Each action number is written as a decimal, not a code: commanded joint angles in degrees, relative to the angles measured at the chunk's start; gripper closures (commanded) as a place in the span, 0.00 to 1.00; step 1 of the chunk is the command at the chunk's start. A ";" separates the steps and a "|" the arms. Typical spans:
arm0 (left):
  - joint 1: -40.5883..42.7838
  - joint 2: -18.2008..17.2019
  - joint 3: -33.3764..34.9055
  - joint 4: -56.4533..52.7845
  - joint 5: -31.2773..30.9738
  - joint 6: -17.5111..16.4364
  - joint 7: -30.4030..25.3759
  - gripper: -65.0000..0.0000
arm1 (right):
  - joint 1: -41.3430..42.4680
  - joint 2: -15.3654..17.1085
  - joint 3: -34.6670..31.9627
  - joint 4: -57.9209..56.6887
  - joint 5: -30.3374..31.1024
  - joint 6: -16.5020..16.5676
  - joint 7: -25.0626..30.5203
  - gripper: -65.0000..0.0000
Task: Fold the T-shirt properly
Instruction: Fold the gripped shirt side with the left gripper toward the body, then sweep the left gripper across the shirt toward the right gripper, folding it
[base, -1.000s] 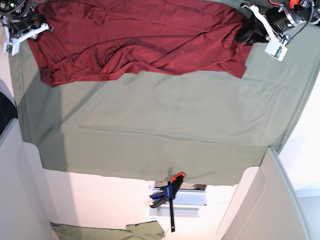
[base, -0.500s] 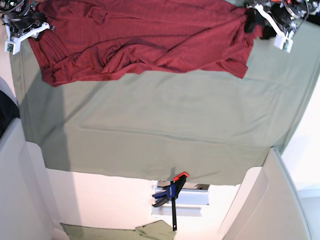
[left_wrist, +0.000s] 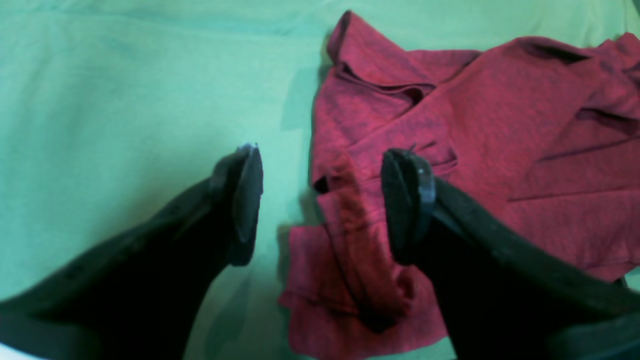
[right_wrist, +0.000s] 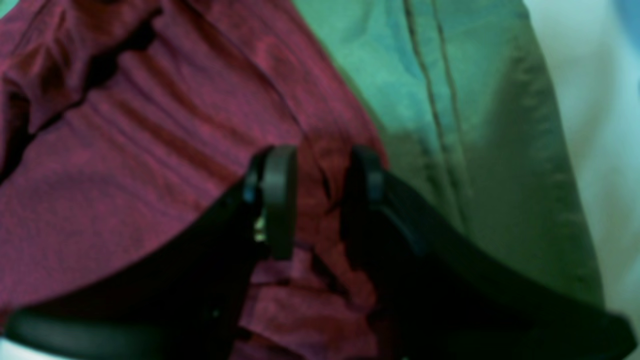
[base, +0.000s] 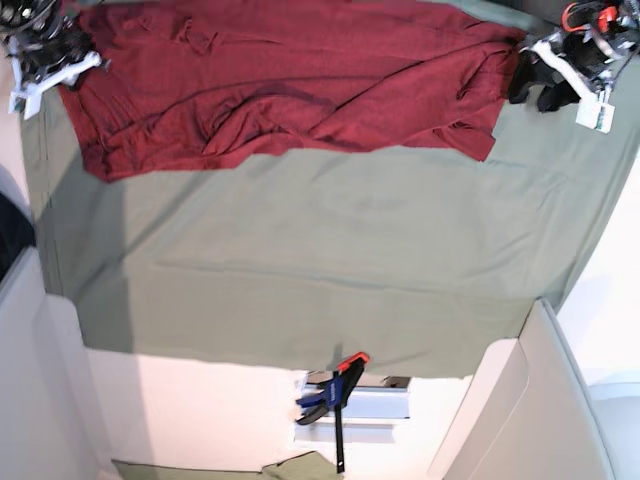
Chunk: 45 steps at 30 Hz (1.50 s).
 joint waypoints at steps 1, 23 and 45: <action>-0.42 -0.46 -0.20 0.33 -1.09 -0.59 -0.92 0.37 | 0.50 0.79 0.15 0.98 0.31 -0.61 0.96 0.71; -4.11 4.13 14.16 -11.06 -2.84 -2.71 -0.63 0.37 | 0.50 0.81 0.15 0.98 0.28 -0.61 0.87 0.71; -8.44 7.21 10.43 -2.91 3.78 -7.82 -2.99 1.00 | 0.48 1.14 0.15 0.98 0.42 -0.61 0.90 0.71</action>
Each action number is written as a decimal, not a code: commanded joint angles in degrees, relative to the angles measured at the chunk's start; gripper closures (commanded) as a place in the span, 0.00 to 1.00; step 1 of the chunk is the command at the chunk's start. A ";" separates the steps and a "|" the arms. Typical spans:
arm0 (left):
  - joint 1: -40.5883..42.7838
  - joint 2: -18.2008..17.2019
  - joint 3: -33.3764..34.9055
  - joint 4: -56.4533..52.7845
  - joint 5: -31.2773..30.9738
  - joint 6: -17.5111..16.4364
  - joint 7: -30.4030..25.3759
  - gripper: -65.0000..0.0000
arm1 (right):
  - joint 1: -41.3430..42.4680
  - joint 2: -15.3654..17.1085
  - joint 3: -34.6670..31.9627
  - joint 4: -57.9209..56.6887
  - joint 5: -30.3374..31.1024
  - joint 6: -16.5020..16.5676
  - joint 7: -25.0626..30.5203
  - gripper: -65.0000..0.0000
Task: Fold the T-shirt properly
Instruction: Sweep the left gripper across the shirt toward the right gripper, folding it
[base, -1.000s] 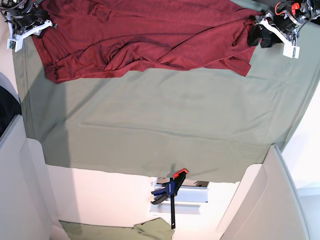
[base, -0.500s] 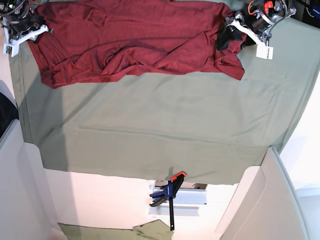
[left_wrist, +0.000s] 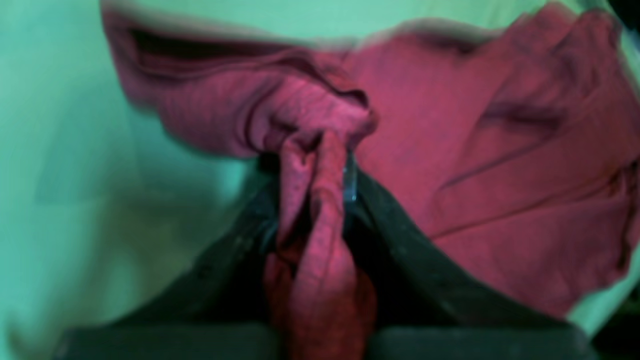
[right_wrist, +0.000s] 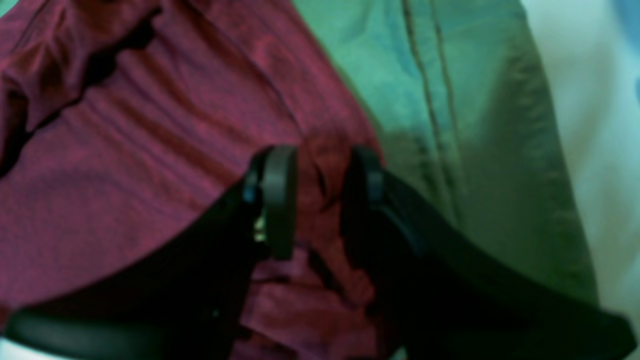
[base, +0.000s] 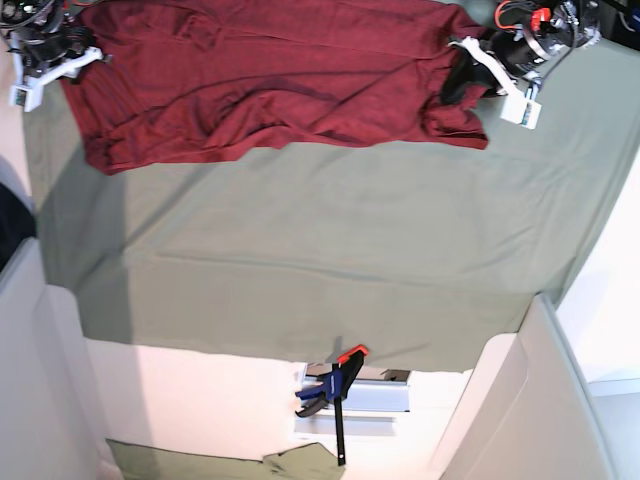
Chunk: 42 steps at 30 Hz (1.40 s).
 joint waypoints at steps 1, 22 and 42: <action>-0.46 -0.48 -0.09 3.39 -2.99 -1.36 0.04 1.00 | 0.63 0.81 0.15 0.98 0.42 -0.61 0.90 0.71; -8.46 11.10 30.71 5.25 21.64 3.32 -4.17 1.00 | 0.63 5.46 0.15 0.98 0.50 -0.63 0.46 0.71; -8.85 11.10 37.31 3.54 8.00 -0.22 -0.59 0.39 | 4.98 6.10 3.13 -2.16 4.50 -0.61 2.14 0.40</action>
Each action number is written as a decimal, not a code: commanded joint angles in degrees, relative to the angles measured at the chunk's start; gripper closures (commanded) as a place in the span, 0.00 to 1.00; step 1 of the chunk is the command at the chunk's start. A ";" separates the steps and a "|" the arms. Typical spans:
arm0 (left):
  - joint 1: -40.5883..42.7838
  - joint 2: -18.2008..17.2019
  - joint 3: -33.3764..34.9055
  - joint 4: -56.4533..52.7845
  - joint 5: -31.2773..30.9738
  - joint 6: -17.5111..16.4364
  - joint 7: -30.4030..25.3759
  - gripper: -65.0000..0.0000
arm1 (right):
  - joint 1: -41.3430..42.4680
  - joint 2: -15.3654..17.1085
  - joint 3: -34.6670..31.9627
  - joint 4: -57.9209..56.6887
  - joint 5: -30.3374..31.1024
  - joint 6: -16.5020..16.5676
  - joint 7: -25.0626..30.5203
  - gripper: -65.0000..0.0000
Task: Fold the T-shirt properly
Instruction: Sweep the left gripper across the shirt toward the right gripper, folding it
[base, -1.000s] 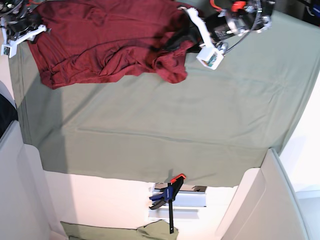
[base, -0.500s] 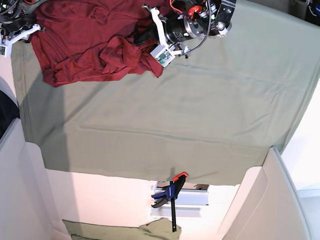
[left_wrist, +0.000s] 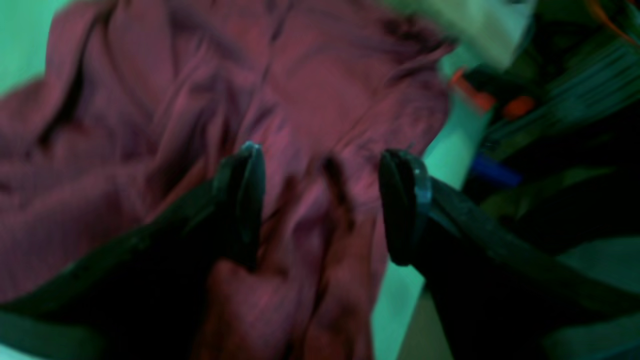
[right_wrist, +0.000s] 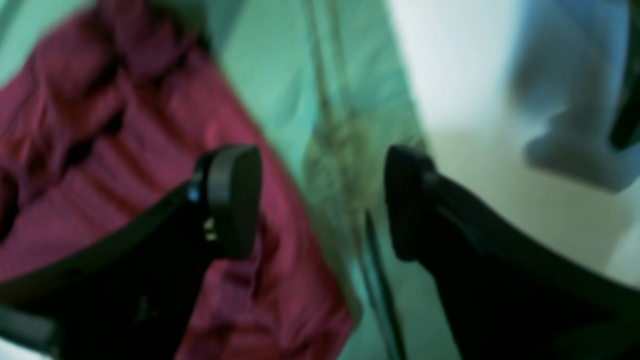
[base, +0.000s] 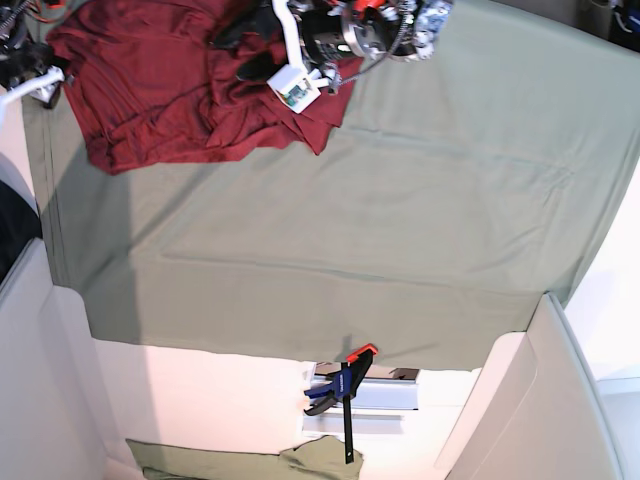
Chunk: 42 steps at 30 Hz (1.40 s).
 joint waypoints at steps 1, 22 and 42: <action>-0.74 0.33 0.09 1.64 -1.42 -1.22 -0.74 0.39 | 2.16 1.16 0.28 -1.11 1.60 -0.61 0.81 0.40; -0.92 -2.56 -1.27 1.92 -0.31 -1.46 -0.81 0.39 | 9.64 -1.42 -7.17 -12.28 2.29 0.31 -1.27 0.40; -0.92 -2.71 -11.93 1.92 -4.46 -1.92 1.33 0.39 | 9.66 2.27 -6.40 -5.73 -0.26 0.26 -3.21 0.40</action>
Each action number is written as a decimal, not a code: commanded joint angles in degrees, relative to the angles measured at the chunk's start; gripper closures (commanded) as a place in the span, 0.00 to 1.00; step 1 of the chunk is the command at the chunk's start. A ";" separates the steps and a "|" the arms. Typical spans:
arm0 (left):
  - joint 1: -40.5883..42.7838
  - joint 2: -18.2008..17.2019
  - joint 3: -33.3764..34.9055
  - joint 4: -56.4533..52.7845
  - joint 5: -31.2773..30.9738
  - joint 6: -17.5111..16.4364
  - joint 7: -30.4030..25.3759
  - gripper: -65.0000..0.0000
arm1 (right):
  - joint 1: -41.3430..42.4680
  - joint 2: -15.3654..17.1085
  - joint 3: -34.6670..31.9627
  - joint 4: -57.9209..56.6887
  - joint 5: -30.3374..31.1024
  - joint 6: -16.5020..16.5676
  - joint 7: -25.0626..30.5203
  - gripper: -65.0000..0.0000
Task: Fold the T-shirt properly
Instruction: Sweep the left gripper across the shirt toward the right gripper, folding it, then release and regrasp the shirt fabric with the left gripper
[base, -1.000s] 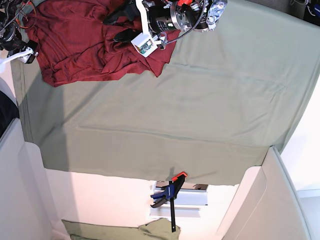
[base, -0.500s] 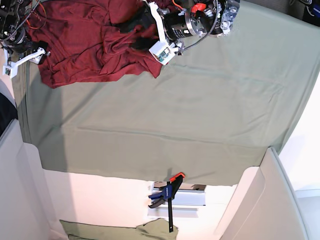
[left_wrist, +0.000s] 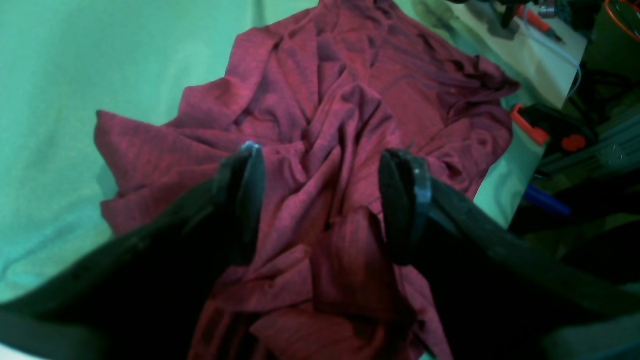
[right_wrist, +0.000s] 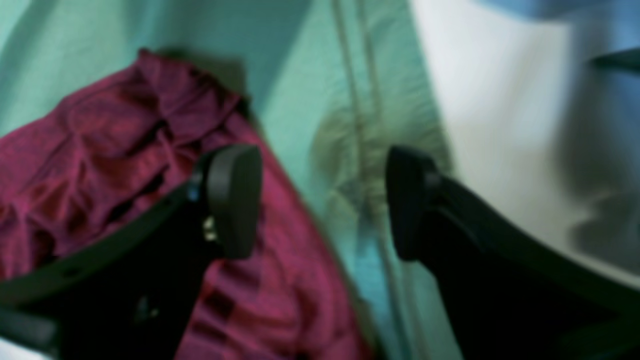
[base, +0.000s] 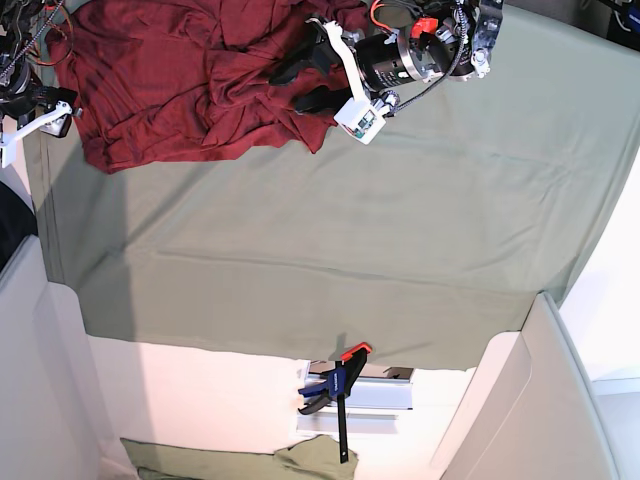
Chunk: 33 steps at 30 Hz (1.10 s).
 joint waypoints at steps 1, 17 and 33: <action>-0.74 0.00 0.00 0.98 -1.27 -1.03 -1.07 0.39 | 1.07 0.42 -0.13 -0.04 0.15 0.07 1.77 0.40; -0.74 0.00 0.00 0.98 -1.25 -1.03 -1.18 0.39 | -2.47 -0.11 -6.88 -3.19 -2.23 0.04 4.79 0.45; 0.42 -5.03 -9.31 1.81 -7.30 -1.14 -0.55 0.40 | -5.53 -0.09 -7.82 -3.17 -4.00 0.02 8.15 0.76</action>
